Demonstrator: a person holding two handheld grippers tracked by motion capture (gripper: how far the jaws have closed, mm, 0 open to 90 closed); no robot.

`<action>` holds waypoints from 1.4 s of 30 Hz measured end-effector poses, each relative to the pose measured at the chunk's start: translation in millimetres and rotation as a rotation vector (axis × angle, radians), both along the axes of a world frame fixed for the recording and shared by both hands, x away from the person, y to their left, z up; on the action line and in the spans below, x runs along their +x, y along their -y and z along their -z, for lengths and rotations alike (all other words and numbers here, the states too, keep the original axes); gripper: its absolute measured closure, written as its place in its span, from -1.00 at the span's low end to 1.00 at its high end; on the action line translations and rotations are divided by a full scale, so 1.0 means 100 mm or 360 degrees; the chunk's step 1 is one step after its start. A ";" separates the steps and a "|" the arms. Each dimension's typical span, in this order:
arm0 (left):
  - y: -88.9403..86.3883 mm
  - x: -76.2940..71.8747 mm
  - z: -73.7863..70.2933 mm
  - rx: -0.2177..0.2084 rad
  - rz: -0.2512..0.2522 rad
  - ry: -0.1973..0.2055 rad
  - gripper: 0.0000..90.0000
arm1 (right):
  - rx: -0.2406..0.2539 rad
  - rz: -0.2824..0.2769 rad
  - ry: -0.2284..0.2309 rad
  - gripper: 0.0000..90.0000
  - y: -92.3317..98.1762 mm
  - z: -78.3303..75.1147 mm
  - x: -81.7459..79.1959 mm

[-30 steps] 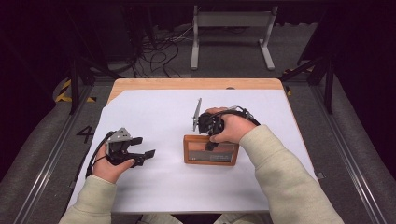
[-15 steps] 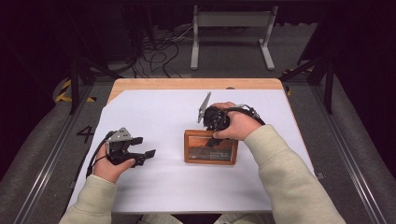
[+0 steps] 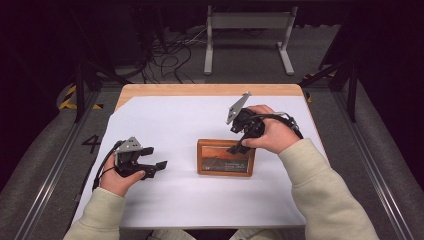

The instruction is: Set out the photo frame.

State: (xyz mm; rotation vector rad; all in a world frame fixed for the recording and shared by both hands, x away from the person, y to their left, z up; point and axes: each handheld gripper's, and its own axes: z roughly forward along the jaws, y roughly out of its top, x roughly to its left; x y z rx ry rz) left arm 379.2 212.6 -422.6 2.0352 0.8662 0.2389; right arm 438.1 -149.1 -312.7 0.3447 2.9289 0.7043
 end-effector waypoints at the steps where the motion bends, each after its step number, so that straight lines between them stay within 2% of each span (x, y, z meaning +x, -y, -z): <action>1: 0.00 0.00 -0.01 -0.0002 0.0004 0.0005 -0.50 | 0.0008 0.0005 0.0006 -0.47 0.03 -0.01 -0.01; 6: 0.02 0.00 -0.01 0.0004 0.0016 0.0002 -0.50 | 0.0039 0.0079 0.0009 -0.49 0.28 -0.07 -0.08; 11: 0.04 0.00 -0.03 -0.0003 0.0014 0.0000 -0.50 | 0.0103 0.0209 0.0024 -0.51 0.61 -0.09 -0.13; 13: 0.04 -0.01 -0.03 -0.0008 0.0018 -0.0002 -0.50 | 0.0116 0.0236 0.0029 -0.51 0.66 -0.08 -0.14; 17: 0.04 0.00 -0.03 -0.0012 0.0013 0.0010 -0.51 | 0.0223 0.0355 0.0067 -0.49 0.88 -0.07 -0.21; 22: 0.03 -0.01 -0.04 -0.0032 0.0003 0.0021 -0.53 | 0.0424 0.0508 0.0123 -0.49 1.11 -0.03 -0.32; 25: 0.01 -0.04 -0.03 -0.0030 -0.0001 0.0015 -0.54 | 0.0532 0.0573 0.0193 -0.50 1.21 0.02 -0.38; 26: -0.01 -0.04 -0.04 -0.0027 0.0001 0.0032 -0.55 | 0.0591 0.0592 0.0217 -0.50 1.26 0.06 -0.41; 28: -0.04 -0.08 -0.05 -0.0048 -0.0015 0.0036 -0.55 | 0.0655 0.0634 0.0274 -0.50 1.32 0.11 -0.47; 29: -0.05 -0.09 -0.06 -0.0051 -0.0023 0.0044 -0.56 | 0.0707 0.0672 0.0324 -0.51 1.38 0.14 -0.51; 32: -0.06 -0.13 -0.05 -0.0076 -0.0028 0.0051 -0.56 | 0.0824 0.0768 0.0401 -0.51 1.49 0.22 -0.61; 33: -0.06 -0.13 -0.05 -0.0076 -0.0028 0.0051 -0.56 | 0.0824 0.0768 0.0401 -0.51 1.49 0.22 -0.61; 38: -0.11 -0.19 -0.04 -0.0088 -0.0040 0.0067 -0.60 | 0.0951 0.0904 0.0511 -0.52 1.64 0.43 -0.76; 40: -0.13 -0.22 -0.03 -0.0106 -0.0043 0.0075 -0.60 | 0.0954 0.0929 0.0562 -0.52 1.68 0.50 -0.81; 42: -0.15 -0.24 -0.03 -0.0124 -0.0049 0.0091 -0.61 | 0.0932 0.0947 0.0643 -0.52 1.70 0.55 -0.86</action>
